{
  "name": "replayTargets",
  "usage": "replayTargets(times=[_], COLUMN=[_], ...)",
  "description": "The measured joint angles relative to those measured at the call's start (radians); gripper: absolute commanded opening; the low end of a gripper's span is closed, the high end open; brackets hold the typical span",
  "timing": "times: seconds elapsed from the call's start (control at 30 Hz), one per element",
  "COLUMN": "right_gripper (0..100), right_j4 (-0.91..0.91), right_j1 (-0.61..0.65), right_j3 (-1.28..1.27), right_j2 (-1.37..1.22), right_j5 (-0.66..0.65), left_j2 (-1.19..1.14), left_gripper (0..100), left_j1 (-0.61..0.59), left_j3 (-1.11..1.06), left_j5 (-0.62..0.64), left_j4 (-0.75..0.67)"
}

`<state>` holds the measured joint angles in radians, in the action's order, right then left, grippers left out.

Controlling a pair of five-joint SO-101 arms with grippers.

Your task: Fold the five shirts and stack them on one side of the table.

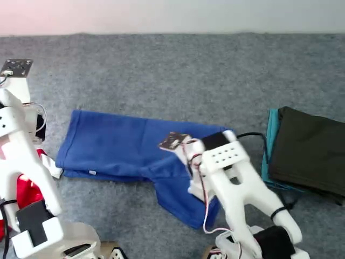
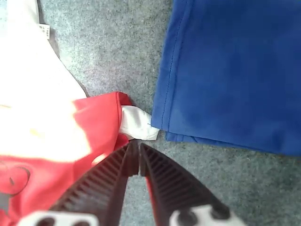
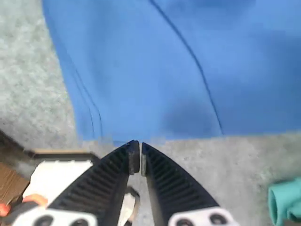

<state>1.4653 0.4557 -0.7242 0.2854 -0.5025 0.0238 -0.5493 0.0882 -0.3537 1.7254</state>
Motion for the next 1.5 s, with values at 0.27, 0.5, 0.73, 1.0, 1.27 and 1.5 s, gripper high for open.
replayTargets(times=[0.27, 0.5, 0.73, 1.0, 1.27, 1.5], right_gripper=[0.9, 0.9, 0.9, 0.9, 0.9, 0.9], right_j4=[-0.230, -0.238, -0.166, -0.025, 0.048, 0.083], right_j1=[-0.049, -0.227, -0.244, -0.152, -0.155, -0.206], right_j3=[-0.114, -0.112, -0.124, 0.035, 0.143, 0.146], right_j2=[-0.206, -0.235, -0.161, 0.086, 0.167, 0.210], right_j5=[-0.015, -0.158, -0.184, -0.187, -0.081, -0.066], left_j2=[0.000, 0.000, 0.000, 0.000, -0.011, -0.011], left_gripper=[2, 2, 2, 2, 2, 9], left_j1=[0.000, 0.002, 0.048, 0.137, 0.307, 0.399], left_j3=[0.000, 0.000, 0.000, -0.006, -0.189, -0.443], left_j5=[0.000, 0.000, 0.000, 0.000, 0.012, 0.043], left_j4=[0.000, 0.000, 0.000, 0.009, 0.008, -0.176])
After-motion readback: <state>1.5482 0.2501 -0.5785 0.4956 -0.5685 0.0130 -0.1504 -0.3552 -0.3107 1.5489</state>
